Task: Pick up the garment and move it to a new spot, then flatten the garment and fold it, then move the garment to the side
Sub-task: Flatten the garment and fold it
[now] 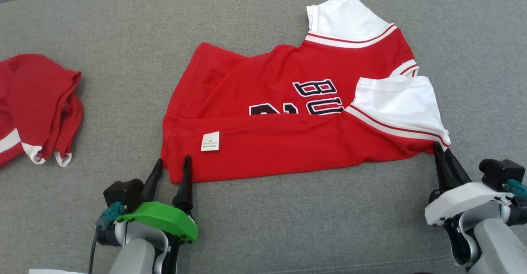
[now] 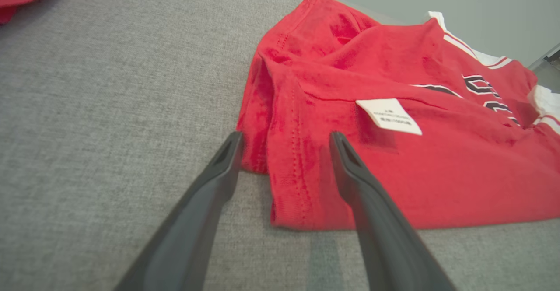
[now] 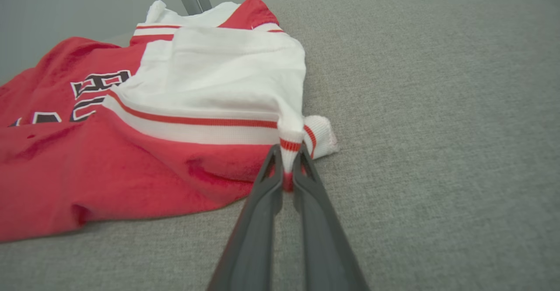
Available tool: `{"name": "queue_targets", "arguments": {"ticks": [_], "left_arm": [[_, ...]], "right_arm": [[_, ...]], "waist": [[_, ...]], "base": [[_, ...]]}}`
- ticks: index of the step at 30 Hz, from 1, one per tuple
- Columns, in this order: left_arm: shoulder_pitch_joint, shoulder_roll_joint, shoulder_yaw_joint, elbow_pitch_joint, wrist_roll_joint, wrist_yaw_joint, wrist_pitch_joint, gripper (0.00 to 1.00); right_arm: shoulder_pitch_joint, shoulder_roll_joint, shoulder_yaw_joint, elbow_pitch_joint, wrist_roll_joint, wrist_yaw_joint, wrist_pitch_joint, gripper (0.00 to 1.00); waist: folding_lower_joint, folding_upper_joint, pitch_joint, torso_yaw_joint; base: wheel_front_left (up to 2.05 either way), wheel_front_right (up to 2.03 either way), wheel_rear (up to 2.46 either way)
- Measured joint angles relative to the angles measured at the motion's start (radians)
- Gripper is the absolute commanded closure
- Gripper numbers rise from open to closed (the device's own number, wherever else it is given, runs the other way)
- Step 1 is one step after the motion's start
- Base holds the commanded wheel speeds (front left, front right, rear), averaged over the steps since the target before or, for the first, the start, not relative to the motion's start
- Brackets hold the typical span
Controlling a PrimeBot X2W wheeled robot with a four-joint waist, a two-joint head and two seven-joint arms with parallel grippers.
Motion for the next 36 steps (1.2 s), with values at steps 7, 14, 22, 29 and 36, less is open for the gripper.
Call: {"name": "queue_targets", "arguments": {"ticks": [7, 14, 22, 29, 36], "left_arm": [[-0.002, 0.0, -0.026, 0.012, -0.028, 0.0, 0.0, 1.0], [0.004, 0.002, -0.035, -0.011, -0.06, 0.0, 0.0, 1.0], [0.052, 0.042, -0.07, -0.017, -0.106, 0.0, 0.0, 1.0], [0.137, 0.071, -0.096, 0.01, -0.151, -0.003, 0.0, 1.0], [0.217, 0.089, -0.111, 0.034, -0.175, -0.003, 0.0, 1.0]], "right_arm": [[0.0, -0.002, 0.0, 0.002, 0.005, 0.0, 0.0, 1.0], [0.001, -0.005, -0.008, 0.016, 0.013, 0.0, 0.0, 1.0], [0.037, -0.024, -0.014, 0.031, 0.024, 0.0, 0.0, 1.0], [0.129, -0.029, 0.008, 0.038, 0.051, 0.0, 0.0, 1.0], [0.218, -0.059, 0.053, 0.042, 0.091, 0.0, 0.0, 1.0]], "waist": [[0.0, 0.0, 0.003, 0.001], [0.0, 0.0, -0.015, 0.007], [0.0, 0.0, -0.071, 0.01], [0.0, 0.0, -0.16, 0.01], [-0.0001, 0.0, -0.248, 0.009]], "base": [[0.0, 0.0, 0.0], [0.0, 0.0, 0.0], [0.0, 0.0, 0.0], [0.0, 0.0, 0.0], [0.0, 0.0, 0.0]]}}
